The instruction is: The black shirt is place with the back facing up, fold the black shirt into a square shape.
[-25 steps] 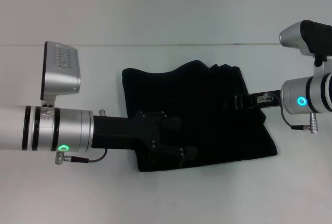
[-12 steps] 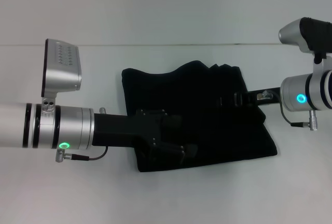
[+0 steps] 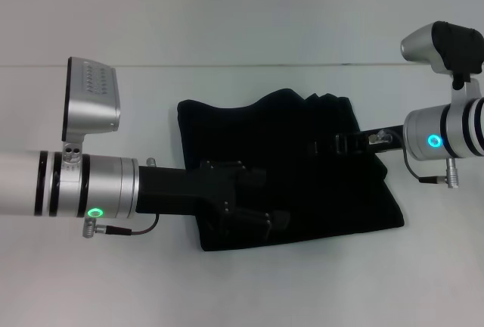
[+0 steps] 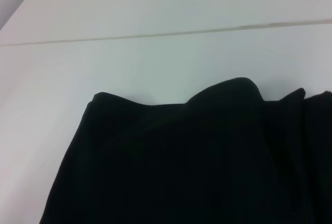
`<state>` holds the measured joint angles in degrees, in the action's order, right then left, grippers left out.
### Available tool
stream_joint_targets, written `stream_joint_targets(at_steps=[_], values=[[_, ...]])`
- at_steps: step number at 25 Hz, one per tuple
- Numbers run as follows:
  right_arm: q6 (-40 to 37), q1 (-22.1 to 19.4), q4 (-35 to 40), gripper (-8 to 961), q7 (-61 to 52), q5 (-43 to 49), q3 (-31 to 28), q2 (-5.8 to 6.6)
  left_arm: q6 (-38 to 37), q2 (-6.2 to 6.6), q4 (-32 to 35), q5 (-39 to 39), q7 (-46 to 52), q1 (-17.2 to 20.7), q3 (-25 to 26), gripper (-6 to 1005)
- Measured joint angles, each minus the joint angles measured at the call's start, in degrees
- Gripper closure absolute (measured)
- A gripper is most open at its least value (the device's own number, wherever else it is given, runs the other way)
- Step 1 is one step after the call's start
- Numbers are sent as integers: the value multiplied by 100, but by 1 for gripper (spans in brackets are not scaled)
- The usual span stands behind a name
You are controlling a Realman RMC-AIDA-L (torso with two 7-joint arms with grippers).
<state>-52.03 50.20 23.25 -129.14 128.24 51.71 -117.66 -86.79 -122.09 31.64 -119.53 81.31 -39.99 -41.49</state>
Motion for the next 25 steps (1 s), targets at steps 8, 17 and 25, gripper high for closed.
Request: stream_joint_targets(at_steps=[8,17,25], values=[[-31,61,38,477,1,31,25,10,1,7,-7,0,146,-37,-29,78],[41,61,-9,496,4,43,156,28,-24,-15,-8,0,245,-51,-19,81],[92,42,-36,550,36,43,156,0,-34,-26,-8,0,261,-26,-7,83]])
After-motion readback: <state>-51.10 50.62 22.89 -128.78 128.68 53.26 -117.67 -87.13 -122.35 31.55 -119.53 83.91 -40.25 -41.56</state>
